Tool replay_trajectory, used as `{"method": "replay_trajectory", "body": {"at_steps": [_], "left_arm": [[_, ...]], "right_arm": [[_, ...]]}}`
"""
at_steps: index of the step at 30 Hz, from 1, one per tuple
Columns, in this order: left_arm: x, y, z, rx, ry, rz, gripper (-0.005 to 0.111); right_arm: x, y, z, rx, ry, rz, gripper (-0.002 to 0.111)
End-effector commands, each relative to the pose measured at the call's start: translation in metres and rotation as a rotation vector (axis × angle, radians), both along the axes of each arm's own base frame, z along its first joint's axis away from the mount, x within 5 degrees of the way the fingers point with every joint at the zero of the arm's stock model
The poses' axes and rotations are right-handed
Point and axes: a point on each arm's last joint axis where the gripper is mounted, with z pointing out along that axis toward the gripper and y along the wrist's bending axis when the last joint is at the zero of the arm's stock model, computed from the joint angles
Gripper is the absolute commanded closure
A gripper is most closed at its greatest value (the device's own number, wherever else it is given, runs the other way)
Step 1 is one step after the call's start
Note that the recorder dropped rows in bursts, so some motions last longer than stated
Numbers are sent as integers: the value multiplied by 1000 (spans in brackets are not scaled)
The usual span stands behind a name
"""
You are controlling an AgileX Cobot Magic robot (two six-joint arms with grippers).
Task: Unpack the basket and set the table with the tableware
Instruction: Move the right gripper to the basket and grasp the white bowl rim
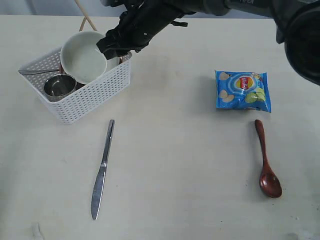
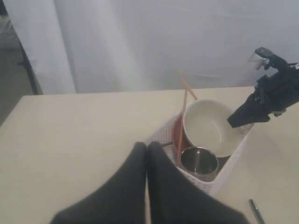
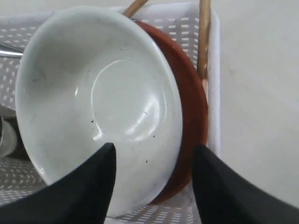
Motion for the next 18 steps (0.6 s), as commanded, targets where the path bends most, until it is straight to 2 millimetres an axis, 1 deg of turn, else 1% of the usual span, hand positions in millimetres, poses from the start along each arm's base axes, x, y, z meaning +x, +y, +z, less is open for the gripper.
{"method": "replay_trajectory", "body": {"at_steps": [1,5,13,15,16,18], "left_arm": [[0,0,-1,-1,-4,2,107],[0,0,-1,-1,-4,2,107],[0,0,-1,-1,-4,2,107],[0,0,-1,-1,-4,2,107],[0,0,-1,-1,-4,2,107],[0,0,-1,-1,-4,2,107]], "right_arm": [[2,0,1,11,2,-20,60],[3,1,-2,18,29,-49,60],[3,1,-2,28,48,-77,60],[3,1,-2,34,62,-95,63],[3,1,-2,34,63,-95,69],[3,1,-2,34,63,-95,73]]}}
